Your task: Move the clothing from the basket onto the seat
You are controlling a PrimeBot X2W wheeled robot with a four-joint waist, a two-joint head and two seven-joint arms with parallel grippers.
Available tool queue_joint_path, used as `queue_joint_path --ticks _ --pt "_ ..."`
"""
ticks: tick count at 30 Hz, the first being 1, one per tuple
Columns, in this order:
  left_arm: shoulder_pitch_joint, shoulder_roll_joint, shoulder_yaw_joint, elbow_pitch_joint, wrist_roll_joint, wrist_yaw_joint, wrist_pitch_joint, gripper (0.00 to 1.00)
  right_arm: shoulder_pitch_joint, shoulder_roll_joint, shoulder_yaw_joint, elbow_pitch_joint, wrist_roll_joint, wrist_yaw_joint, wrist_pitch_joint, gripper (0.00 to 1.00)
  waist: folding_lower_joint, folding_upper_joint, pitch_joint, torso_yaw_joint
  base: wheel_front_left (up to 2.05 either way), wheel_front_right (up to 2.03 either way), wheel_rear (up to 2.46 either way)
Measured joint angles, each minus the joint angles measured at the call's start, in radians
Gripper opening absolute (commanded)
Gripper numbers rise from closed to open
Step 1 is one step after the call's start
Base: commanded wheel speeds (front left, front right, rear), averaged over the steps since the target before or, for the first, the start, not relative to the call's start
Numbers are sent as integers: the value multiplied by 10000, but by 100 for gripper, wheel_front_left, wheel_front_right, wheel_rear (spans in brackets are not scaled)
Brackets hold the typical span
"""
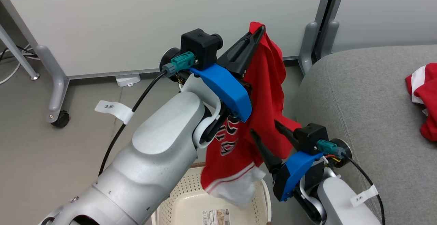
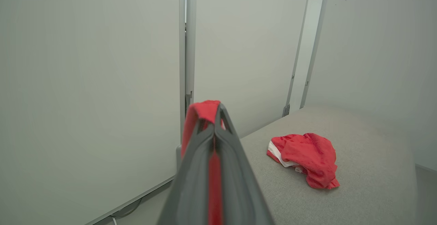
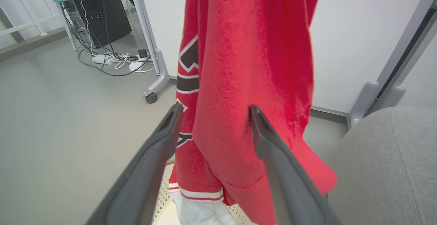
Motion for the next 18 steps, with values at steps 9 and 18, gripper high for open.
queue_joint_path --ticks 9,18 --pt "-99 -6 -462 -150 -362 84 -58 0 -839 -2 -320 1396 -234 0 -219 100 0 0 53 93 0 0 0" --pt "-249 -6 -819 -134 -686 98 -128 0 -1490 -2 -322 2669 -221 0 -272 27 0 0 50 128 0 0 0"
